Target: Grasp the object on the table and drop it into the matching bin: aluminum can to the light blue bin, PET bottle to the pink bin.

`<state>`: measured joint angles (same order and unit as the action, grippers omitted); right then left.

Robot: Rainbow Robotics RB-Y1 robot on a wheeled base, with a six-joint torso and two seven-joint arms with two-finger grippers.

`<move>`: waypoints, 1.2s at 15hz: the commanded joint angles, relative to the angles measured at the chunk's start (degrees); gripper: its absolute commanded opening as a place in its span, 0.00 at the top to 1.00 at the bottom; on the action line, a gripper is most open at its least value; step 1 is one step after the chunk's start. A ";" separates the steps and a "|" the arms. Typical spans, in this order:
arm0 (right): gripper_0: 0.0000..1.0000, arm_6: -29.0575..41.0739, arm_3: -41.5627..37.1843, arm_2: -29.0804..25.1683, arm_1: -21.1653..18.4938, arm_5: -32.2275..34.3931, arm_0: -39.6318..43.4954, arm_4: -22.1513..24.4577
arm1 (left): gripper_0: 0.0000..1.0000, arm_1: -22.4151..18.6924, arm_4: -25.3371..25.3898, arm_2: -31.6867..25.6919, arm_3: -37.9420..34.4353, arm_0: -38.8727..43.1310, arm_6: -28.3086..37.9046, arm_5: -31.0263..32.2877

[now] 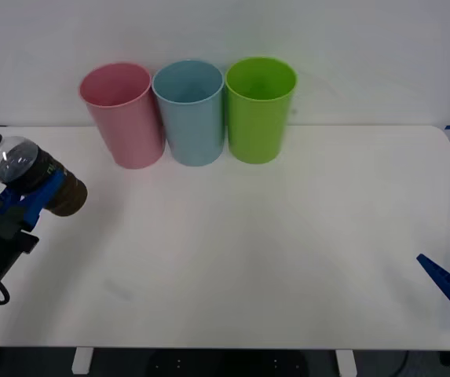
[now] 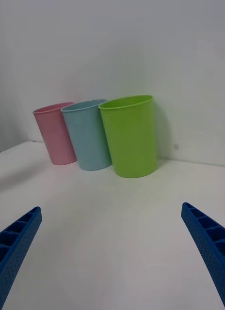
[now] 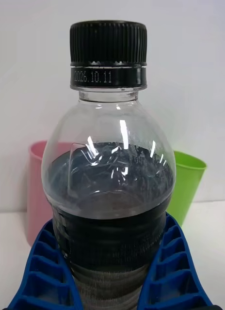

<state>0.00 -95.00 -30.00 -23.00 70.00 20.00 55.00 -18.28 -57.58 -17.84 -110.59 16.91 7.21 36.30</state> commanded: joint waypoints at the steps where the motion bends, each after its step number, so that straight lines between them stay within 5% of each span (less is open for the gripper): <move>1: 0.00 0.00 0.00 0.00 0.00 0.00 0.00 0.00 | 1.00 -1.67 -3.16 -0.09 0.11 -5.57 5.88 -1.50; 8: 0.00 0.00 0.00 0.00 0.00 0.00 0.00 0.00 | 1.00 -5.62 -7.02 -0.09 9.95 -20.51 9.75 -2.90; 18: 0.00 0.00 0.00 0.00 0.00 0.00 0.00 0.00 | 1.00 -5.62 -16.69 2.37 28.59 -39.76 9.40 -3.96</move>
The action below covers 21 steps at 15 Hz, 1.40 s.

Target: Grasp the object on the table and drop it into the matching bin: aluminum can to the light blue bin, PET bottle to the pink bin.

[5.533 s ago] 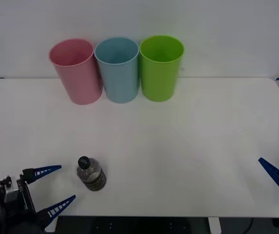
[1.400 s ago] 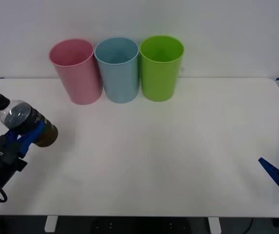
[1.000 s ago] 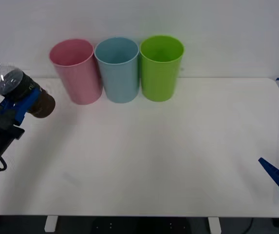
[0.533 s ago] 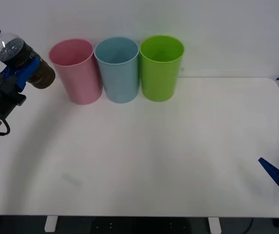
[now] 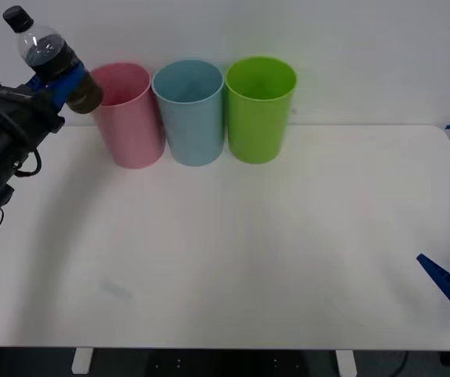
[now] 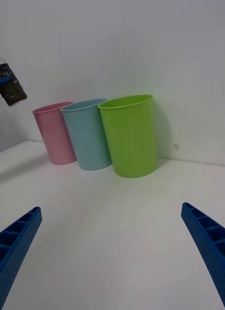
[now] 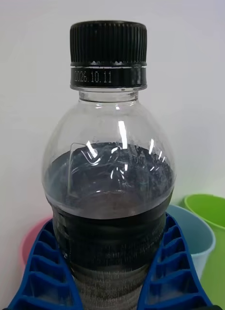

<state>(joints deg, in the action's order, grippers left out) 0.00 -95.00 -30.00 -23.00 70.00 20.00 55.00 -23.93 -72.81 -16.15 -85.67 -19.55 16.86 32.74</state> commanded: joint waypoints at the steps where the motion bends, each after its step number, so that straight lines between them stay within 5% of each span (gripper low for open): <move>1: 0.00 0.00 0.00 0.00 0.00 0.00 0.00 0.00 | 1.00 0.02 -2.25 1.12 6.83 -6.03 -0.60 -0.66; 12: 0.00 0.00 0.00 0.00 0.00 0.00 0.00 0.00 | 1.00 1.34 -11.39 2.18 29.15 -24.84 -3.76 -5.50; 19: 0.00 0.00 0.00 0.00 0.00 0.00 0.00 0.00 | 0.99 2.74 -12.53 2.18 30.38 -26.16 -4.64 -7.17; 21: 0.00 0.00 0.00 0.00 0.00 0.00 0.00 0.00 | 0.88 2.74 -12.27 2.18 30.38 -26.16 -5.08 -7.17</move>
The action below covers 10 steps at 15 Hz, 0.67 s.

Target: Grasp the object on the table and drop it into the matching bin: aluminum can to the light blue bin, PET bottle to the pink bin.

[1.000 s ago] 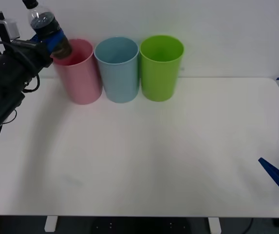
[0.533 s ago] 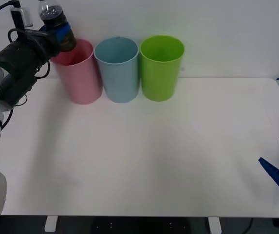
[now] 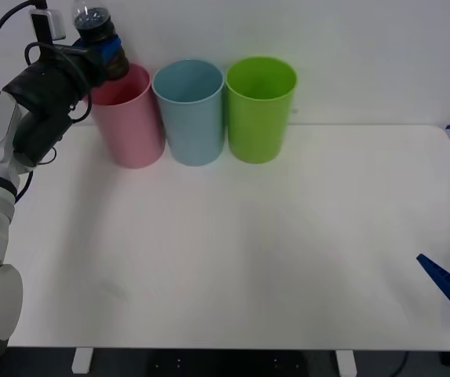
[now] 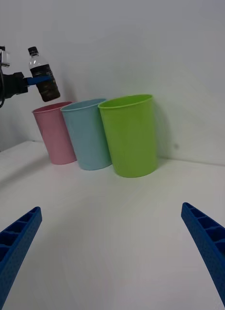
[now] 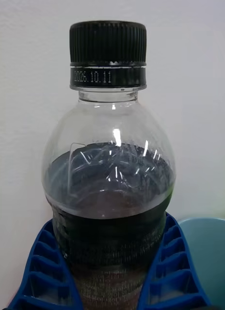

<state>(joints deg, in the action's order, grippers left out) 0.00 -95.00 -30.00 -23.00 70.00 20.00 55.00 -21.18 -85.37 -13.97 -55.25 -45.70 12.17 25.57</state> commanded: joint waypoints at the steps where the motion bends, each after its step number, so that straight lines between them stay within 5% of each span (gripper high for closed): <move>1: 0.00 0.00 0.00 0.00 0.00 0.00 0.00 0.00 | 0.75 0.00 0.56 -0.01 -0.03 0.00 -0.57 0.01; 2: 0.00 0.00 0.00 0.00 0.00 0.00 0.00 0.00 | 0.20 -0.09 1.17 -0.01 -0.03 0.00 -0.57 0.01; 3: 0.00 0.00 0.00 0.00 0.00 0.00 0.00 0.00 | 0.00 0.00 1.35 -0.01 -0.03 0.00 -0.66 0.01; 10: 0.00 0.00 0.00 0.00 0.00 0.00 0.00 0.00 | 0.00 -0.18 4.34 -0.18 -0.03 0.62 -1.27 1.94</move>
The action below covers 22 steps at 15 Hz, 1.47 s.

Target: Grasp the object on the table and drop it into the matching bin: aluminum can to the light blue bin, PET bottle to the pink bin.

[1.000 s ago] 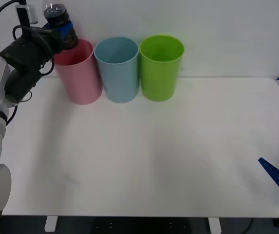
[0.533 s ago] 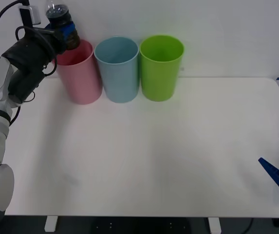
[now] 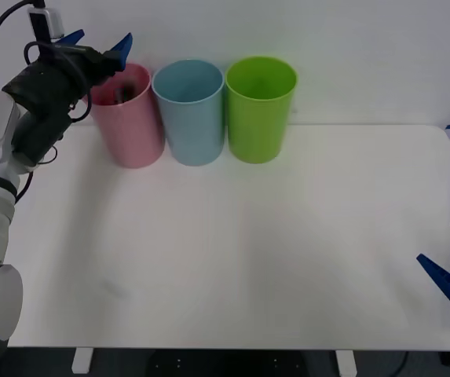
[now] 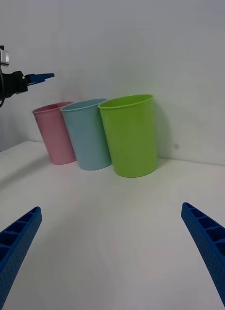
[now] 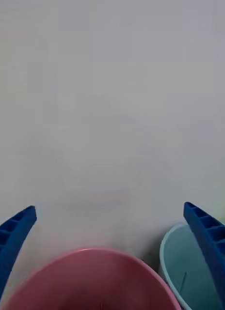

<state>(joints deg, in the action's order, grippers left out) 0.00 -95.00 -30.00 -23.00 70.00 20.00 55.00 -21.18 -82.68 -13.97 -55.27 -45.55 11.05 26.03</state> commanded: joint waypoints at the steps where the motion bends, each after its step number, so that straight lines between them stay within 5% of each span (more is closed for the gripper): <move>1: 0.00 0.00 0.00 0.00 0.00 0.00 0.00 0.00 | 0.00 -0.35 2.88 0.00 -0.45 1.07 -0.33 1.91; 10: 0.00 0.00 0.00 0.00 0.00 0.00 0.00 0.00 | 0.00 -1.76 12.81 0.00 -18.65 17.16 0.55 5.17; 22: 0.00 0.00 0.00 0.00 0.00 0.00 0.00 0.00 | 0.00 -10.63 29.86 -2.29 -36.14 42.56 -0.60 13.52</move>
<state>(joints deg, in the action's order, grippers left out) 0.00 -95.00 -30.00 -23.00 70.00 20.00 55.00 -31.35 -53.67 -15.27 -90.89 -4.54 10.61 37.84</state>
